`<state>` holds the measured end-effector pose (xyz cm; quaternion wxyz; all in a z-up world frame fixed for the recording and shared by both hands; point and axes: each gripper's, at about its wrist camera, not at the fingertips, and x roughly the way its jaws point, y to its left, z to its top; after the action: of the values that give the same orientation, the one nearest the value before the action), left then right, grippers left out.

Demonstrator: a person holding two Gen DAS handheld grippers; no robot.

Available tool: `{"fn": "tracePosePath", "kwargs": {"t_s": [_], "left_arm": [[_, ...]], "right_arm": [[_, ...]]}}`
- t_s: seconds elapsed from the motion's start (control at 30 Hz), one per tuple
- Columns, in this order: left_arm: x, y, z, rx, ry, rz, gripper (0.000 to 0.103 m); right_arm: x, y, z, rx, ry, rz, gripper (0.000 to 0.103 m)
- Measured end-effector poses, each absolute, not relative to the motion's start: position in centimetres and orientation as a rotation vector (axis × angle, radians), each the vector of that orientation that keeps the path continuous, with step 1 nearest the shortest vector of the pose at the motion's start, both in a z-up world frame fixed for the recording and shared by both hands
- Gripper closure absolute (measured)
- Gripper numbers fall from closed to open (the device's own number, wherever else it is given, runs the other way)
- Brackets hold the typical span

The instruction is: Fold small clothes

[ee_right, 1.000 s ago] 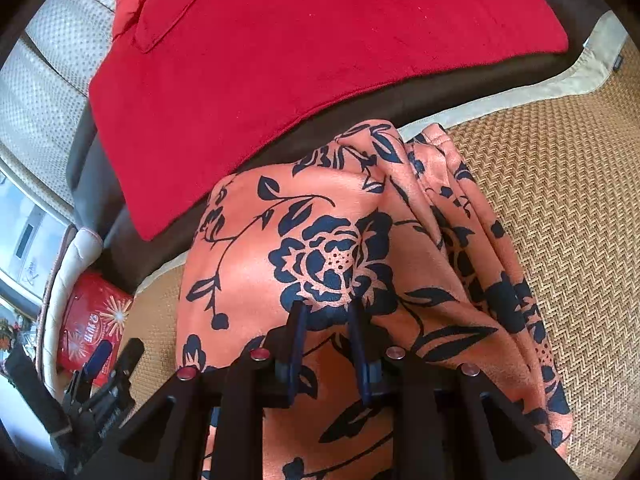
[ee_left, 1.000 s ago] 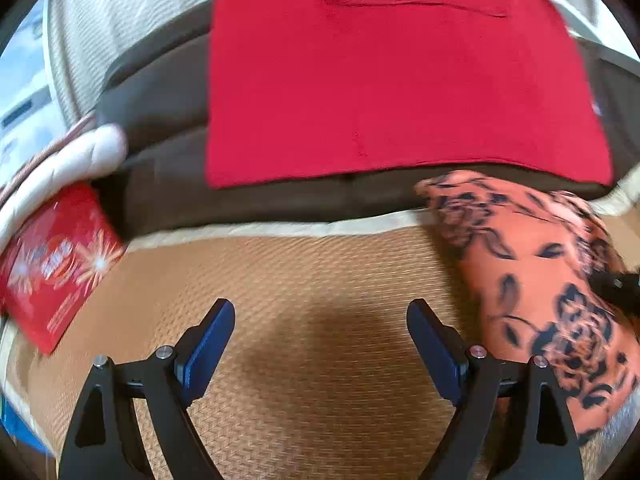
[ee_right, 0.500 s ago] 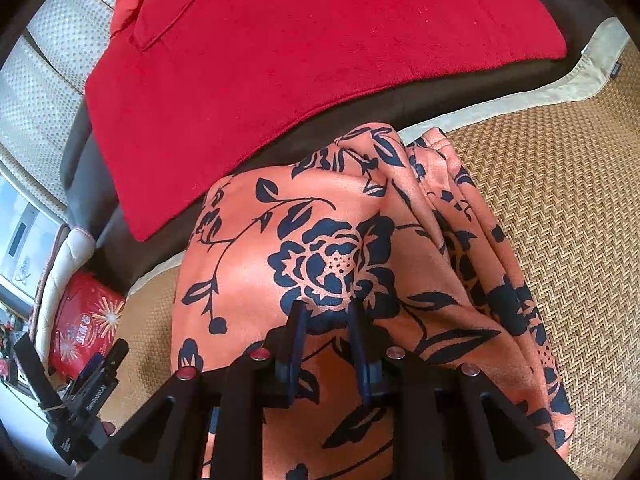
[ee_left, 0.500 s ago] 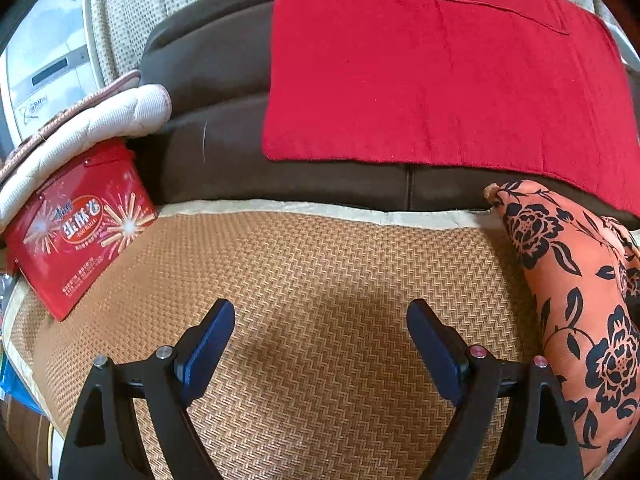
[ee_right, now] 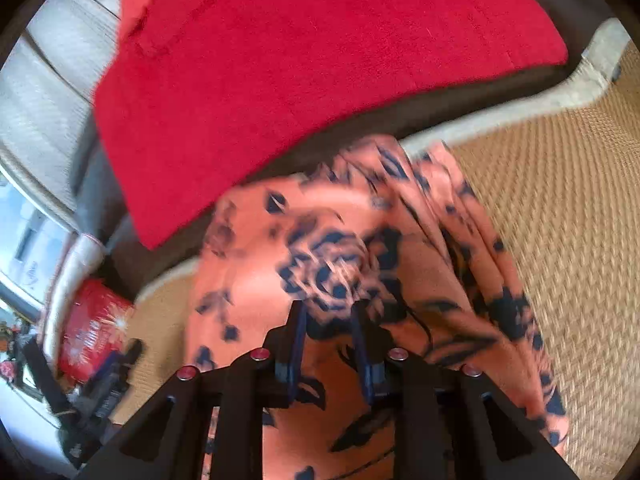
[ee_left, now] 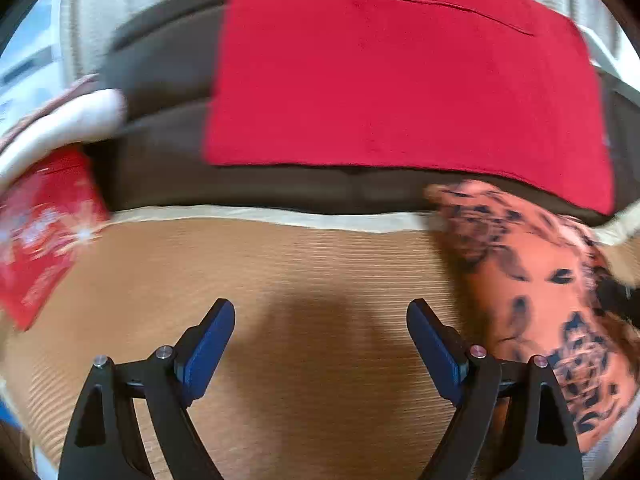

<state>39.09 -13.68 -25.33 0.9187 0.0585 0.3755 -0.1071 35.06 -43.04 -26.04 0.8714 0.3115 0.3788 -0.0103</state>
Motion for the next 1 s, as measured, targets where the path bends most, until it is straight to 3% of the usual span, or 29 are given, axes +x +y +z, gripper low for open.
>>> {"fn": "tracePosePath", "kwargs": {"t_s": [0.2, 0.4, 0.63, 0.8, 1.0], "left_arm": [[39.9, -19.6, -26.5, 0.185, 0.806, -0.347, 0.015], [40.2, -21.6, -27.7, 0.265, 0.815, -0.303, 0.014], [40.1, -19.7, -25.7, 0.15, 0.799, -0.326, 0.014], [38.6, -22.1, -26.5, 0.29, 0.795, -0.35, 0.014], [36.6, -23.5, -25.6, 0.375, 0.736, -0.325, 0.014]], "right_arm": [[37.8, -45.0, -23.8, 0.711, 0.67, 0.049, 0.076], [44.4, -45.8, -29.3, 0.785, 0.903, 0.017, 0.078], [44.3, -44.3, -25.4, 0.777, 0.784, 0.115, 0.076], [45.6, -41.4, -28.1, 0.686, 0.949, 0.069, 0.076], [41.8, -42.9, -25.6, 0.682, 0.898, 0.034, 0.076]]}}
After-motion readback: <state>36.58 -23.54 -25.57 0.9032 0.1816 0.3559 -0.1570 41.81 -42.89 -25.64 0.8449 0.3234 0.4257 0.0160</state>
